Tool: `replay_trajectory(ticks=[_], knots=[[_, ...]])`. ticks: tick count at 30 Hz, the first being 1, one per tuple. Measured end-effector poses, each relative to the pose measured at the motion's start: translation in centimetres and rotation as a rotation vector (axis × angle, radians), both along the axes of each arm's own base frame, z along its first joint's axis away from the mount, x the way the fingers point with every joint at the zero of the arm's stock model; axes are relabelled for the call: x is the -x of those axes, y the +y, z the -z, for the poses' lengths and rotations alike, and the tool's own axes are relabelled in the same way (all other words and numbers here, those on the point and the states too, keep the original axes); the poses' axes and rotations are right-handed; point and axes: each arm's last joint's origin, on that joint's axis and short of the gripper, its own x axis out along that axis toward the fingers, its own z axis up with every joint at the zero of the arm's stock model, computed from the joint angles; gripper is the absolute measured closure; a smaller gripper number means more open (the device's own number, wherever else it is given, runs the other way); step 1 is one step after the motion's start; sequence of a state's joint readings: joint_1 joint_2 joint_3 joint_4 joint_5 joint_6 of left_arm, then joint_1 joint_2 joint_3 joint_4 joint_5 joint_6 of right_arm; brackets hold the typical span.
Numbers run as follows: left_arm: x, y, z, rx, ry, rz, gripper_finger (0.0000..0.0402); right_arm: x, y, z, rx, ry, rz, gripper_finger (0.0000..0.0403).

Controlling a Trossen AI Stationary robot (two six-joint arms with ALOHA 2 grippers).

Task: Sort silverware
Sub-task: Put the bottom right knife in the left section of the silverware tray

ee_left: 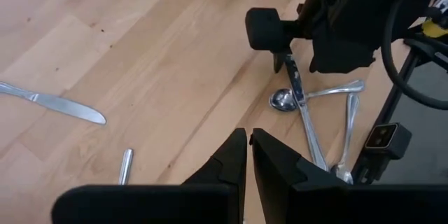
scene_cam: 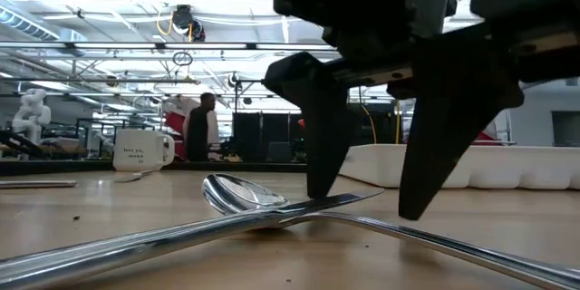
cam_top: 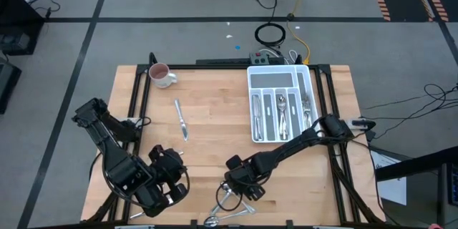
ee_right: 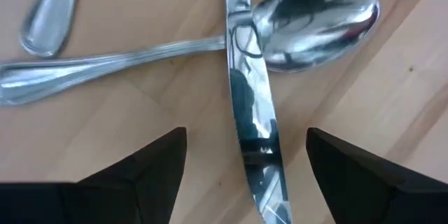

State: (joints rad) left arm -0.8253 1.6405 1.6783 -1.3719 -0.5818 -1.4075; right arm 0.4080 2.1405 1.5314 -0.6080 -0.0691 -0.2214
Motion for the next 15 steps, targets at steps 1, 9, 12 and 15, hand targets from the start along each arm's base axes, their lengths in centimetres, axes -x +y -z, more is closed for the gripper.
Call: replay_trajectory(ticks=[1,9,12,15], knots=[[0.0,0.0,0.0,-0.001,0.001,0.0,0.0369,0.0,0.0,0.3,0.004,0.005,0.001,0.012],[0.1,0.2,0.0,-0.02,0.01,-0.001,0.0369,-0.1,0.2,2.5,0.026,0.066,0.021,0.0175],[0.2,0.2,0.0,-0.027,0.015,-0.001,0.0369,0.0,0.3,2.8,0.042,0.074,0.02,0.0223],[0.2,0.2,0.0,-0.035,0.008,-0.003,0.0369,0.1,0.5,2.8,0.052,0.075,0.02,0.0288]])
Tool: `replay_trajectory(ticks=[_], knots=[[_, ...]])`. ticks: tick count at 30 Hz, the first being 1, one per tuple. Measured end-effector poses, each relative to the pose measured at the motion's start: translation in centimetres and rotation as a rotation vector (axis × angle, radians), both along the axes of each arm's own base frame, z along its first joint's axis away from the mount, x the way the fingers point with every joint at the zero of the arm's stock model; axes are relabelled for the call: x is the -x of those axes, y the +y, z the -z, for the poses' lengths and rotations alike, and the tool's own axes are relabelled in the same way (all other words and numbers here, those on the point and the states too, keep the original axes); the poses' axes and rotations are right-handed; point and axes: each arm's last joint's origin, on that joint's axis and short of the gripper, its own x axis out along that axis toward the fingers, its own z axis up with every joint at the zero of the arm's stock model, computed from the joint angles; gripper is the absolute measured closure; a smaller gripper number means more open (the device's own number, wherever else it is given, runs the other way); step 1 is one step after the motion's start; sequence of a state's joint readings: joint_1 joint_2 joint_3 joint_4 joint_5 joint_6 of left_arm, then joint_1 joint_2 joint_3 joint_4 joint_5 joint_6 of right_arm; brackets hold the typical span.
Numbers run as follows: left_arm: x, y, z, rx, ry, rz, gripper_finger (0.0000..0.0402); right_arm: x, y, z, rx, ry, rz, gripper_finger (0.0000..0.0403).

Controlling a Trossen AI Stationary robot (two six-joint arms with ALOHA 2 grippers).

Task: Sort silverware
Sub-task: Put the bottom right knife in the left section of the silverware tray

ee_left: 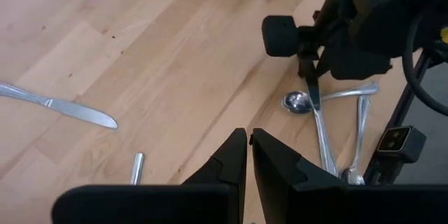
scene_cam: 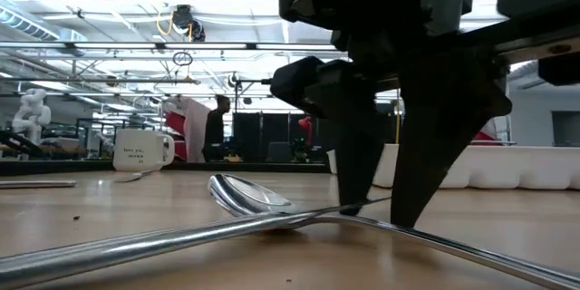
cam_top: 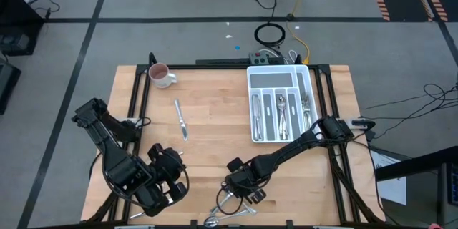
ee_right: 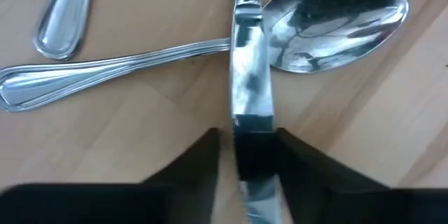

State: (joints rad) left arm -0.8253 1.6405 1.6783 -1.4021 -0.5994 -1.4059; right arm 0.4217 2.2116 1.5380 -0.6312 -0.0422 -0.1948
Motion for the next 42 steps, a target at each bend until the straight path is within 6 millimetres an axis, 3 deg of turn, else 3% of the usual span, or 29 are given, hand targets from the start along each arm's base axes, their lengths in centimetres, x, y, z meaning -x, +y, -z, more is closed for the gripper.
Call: replay_trajectory(ticks=[5,15,25,33,37,42], knots=[[0.0,0.0,0.0,-0.013,-0.015,-0.005,0.0369,0.1,-0.1,0.0,0.036,-0.002,0.057,0.0385],[-0.1,0.1,-0.1,-0.022,-0.023,-0.005,0.0369,0.3,0.2,-0.4,0.026,-0.017,0.173,0.0398],[-0.1,0.1,-0.1,-0.027,-0.032,-0.009,0.0369,0.9,0.0,-3.2,0.133,-0.13,0.245,0.04],[-0.1,0.1,-0.1,-0.028,-0.035,-0.009,0.0369,1.4,-0.7,-7.6,0.171,-0.268,0.309,0.0401],[-0.1,0.1,-0.1,-0.033,-0.039,-0.01,0.0369,2.2,-1.7,-11.5,0.121,-0.351,0.348,0.0402],[-0.1,0.1,-0.1,-0.044,-0.05,-0.013,0.0369,4.0,-4.2,-16.3,0.188,-0.454,0.433,0.0402]])
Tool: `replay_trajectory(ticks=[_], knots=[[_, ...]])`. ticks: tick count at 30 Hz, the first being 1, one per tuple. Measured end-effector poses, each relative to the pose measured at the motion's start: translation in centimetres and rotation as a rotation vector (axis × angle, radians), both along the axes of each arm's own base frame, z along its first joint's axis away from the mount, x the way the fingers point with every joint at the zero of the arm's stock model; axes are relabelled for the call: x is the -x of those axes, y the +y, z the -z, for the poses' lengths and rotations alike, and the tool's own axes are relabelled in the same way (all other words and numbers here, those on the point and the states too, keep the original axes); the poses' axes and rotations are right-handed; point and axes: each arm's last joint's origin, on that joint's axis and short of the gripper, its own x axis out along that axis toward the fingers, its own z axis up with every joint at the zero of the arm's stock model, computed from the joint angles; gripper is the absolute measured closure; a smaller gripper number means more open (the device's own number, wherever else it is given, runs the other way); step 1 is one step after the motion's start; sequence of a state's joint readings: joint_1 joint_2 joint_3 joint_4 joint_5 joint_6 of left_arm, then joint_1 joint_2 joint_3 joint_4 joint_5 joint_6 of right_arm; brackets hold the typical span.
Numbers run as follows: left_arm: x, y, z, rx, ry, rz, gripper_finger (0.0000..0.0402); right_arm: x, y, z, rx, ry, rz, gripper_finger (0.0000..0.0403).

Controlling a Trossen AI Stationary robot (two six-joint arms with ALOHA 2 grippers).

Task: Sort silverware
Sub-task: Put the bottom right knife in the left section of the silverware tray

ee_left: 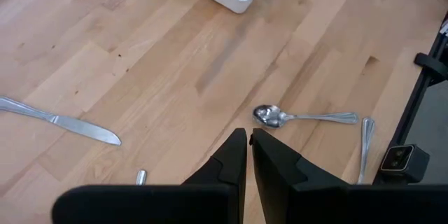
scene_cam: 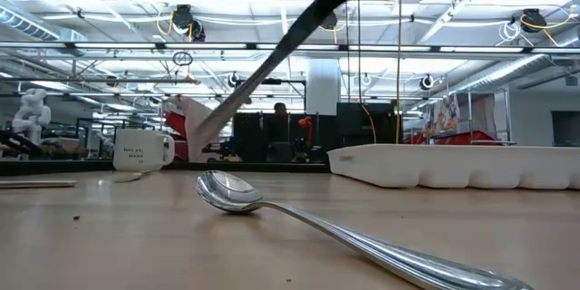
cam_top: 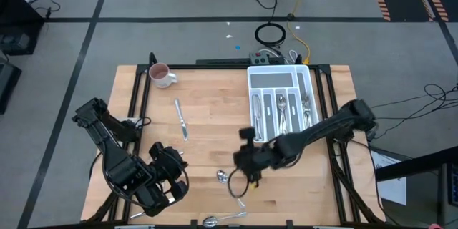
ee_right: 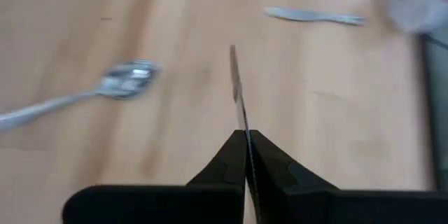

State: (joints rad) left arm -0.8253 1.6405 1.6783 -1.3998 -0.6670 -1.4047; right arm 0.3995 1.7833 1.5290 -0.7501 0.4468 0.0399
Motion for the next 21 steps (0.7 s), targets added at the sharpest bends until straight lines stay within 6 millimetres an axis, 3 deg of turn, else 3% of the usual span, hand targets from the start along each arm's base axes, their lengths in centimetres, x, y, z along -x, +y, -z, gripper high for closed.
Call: replay_trajectory(ticks=[5,11,16,21], knots=[[0.0,0.0,0.0,-0.006,-0.003,0.0,0.0369,3.0,-3.4,-3.5,0.066,0.037,0.083,0.0402],[0.0,0.0,0.0,-0.018,-0.015,-0.002,0.0369,7.0,-7.4,-5.8,0.062,0.193,0.16,0.0403],[0.0,0.0,0.0,-0.018,-0.015,-0.003,0.0369,9.1,-10.2,-7.0,-0.099,0.306,0.118,0.0403],[0.0,0.0,0.0,-0.018,-0.015,-0.003,0.0369,9.6,-12.4,-7.5,-0.314,0.335,0.039,0.0403]])
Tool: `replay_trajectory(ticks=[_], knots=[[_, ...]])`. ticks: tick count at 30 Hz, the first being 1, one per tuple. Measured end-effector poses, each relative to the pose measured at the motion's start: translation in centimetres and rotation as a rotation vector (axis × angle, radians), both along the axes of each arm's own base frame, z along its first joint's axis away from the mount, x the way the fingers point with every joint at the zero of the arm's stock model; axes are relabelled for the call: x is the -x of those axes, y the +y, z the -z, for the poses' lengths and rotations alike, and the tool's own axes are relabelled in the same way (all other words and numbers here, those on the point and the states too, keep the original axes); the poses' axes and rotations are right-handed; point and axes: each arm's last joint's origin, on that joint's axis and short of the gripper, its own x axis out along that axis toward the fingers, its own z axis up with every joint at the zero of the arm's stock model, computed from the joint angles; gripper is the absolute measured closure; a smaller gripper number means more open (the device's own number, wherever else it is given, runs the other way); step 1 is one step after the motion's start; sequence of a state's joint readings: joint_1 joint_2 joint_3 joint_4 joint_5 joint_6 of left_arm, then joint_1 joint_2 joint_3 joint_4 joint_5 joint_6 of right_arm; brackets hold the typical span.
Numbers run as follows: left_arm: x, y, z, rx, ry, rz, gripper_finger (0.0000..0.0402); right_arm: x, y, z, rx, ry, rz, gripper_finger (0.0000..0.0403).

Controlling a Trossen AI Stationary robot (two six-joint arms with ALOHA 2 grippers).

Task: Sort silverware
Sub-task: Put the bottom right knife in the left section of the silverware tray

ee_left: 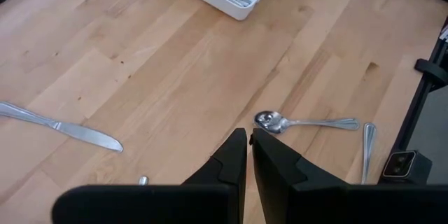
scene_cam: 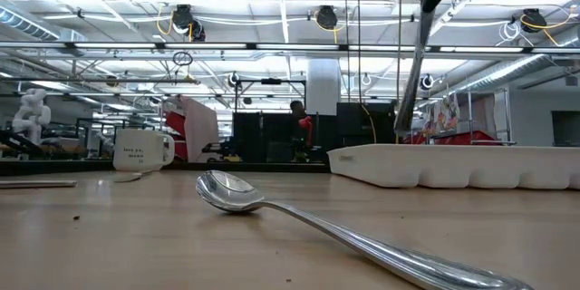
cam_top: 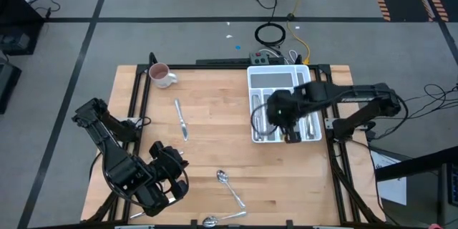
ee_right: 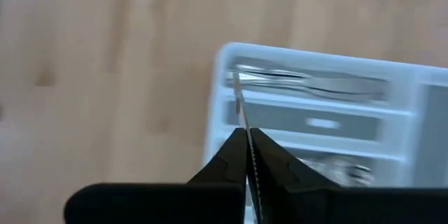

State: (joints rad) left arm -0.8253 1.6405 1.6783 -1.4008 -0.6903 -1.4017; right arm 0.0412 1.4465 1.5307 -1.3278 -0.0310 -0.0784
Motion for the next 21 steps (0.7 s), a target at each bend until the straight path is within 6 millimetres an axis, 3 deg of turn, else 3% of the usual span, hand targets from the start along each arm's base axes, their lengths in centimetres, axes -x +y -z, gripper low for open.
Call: replay_trajectory(ticks=[3,21], knots=[[0.0,0.0,0.0,-0.007,-0.009,-0.004,0.0369,0.0,-1.2,0.0,-0.095,0.001,-0.054,0.0403],[-2.5,2.9,-0.1,-0.062,-0.002,-0.079,0.0369,-0.6,-9.6,1.8,-0.208,-0.038,-0.105,0.0403]])
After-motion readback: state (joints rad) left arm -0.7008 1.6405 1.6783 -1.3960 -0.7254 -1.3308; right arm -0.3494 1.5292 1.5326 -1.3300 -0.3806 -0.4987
